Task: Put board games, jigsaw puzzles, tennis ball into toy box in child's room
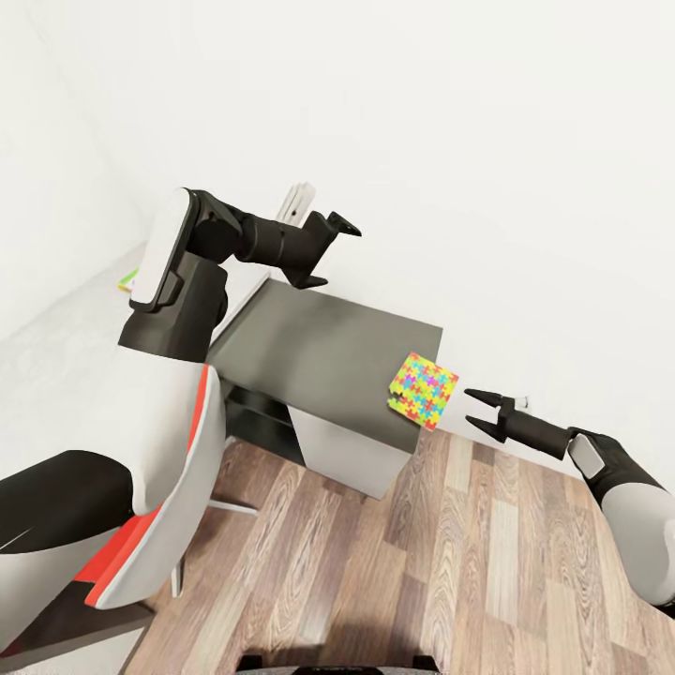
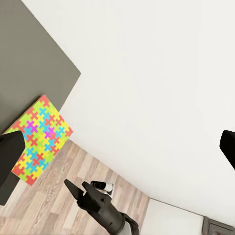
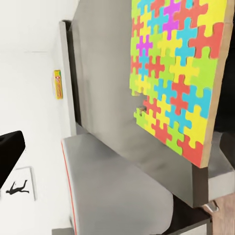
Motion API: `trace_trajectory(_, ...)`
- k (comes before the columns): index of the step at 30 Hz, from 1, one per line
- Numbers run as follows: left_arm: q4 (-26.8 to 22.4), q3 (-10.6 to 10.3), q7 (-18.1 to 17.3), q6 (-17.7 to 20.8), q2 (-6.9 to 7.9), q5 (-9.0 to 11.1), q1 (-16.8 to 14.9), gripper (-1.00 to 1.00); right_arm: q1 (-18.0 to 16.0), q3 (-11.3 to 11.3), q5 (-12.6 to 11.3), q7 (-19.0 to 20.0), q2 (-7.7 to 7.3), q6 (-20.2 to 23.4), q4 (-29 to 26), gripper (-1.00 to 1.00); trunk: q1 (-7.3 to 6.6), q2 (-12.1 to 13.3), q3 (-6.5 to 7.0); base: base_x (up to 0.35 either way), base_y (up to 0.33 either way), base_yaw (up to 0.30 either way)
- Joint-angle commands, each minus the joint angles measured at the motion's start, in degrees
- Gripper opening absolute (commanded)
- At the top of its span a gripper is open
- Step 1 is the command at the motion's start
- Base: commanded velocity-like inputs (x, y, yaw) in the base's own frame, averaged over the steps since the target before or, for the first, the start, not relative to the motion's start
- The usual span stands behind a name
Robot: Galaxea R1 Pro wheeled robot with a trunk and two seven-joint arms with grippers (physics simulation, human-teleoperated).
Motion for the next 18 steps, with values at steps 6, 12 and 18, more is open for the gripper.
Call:
trace_trajectory(6,0.2,0.1,0.4,0.2,-0.28,0.4,-0.4,1.00,-0.1,-1.6,-0.2,-0.9,-0.06,0.2,-0.1,1.00,0.03,-0.1,-0.65,0.000,0.000,0.000)
trace_trajectory(12,0.3,0.1,0.4,0.2,-0.51,0.4,-0.6,1.00,-0.1,-2.5,-0.4,-1.7,-0.14,0.1,-0.2,1.00,0.03,-0.1,-1.20,0.000,0.000,0.000)
trace_trajectory(18,0.2,0.0,0.4,0.2,-0.61,0.4,-0.6,1.00,-0.2,-3.0,-0.5,-2.0,-0.22,0.0,-0.3,1.00,0.03,-0.1,-1.76,0.000,0.000,0.000)
